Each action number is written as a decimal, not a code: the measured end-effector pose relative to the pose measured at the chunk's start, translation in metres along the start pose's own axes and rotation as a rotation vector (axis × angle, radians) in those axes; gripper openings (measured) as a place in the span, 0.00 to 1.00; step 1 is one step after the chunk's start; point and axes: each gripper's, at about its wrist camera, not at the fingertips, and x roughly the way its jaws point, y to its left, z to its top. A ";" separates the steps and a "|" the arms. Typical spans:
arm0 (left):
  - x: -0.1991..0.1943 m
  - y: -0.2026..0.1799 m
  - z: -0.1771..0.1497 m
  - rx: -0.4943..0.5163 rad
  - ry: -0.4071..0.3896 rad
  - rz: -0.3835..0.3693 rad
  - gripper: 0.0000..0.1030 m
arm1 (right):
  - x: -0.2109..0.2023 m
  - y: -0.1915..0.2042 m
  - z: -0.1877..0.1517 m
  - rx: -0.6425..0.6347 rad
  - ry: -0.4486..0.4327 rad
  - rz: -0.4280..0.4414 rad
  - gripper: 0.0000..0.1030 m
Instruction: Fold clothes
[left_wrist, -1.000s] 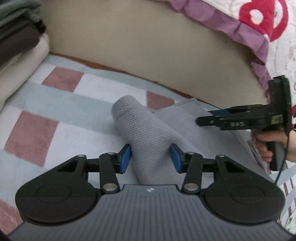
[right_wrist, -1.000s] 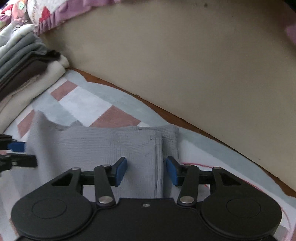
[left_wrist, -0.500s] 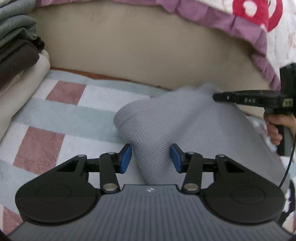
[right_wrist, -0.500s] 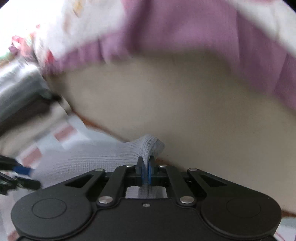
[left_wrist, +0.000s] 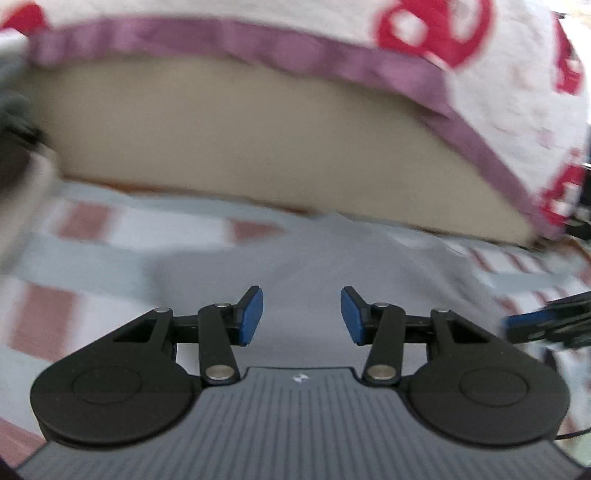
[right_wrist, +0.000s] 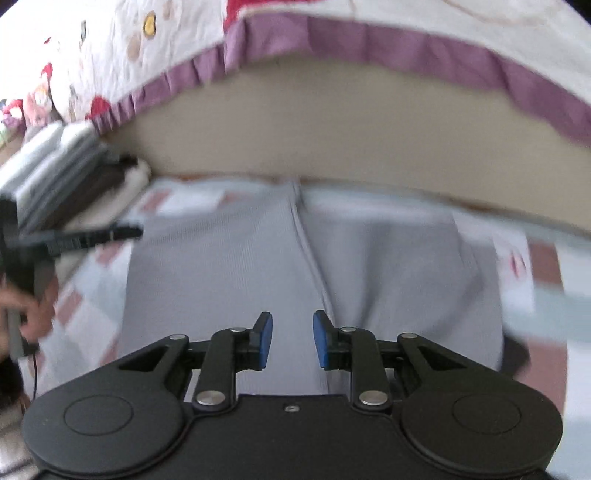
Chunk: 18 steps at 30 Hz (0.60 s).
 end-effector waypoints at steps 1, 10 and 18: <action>0.004 -0.008 -0.005 0.002 0.038 -0.037 0.45 | 0.002 -0.001 -0.010 0.000 0.018 -0.021 0.29; 0.030 -0.051 -0.035 0.130 0.286 -0.048 0.44 | -0.019 -0.042 -0.042 0.158 0.085 -0.259 0.04; 0.046 -0.084 -0.012 0.070 0.206 -0.151 0.45 | -0.010 -0.067 0.004 0.348 -0.193 -0.112 0.63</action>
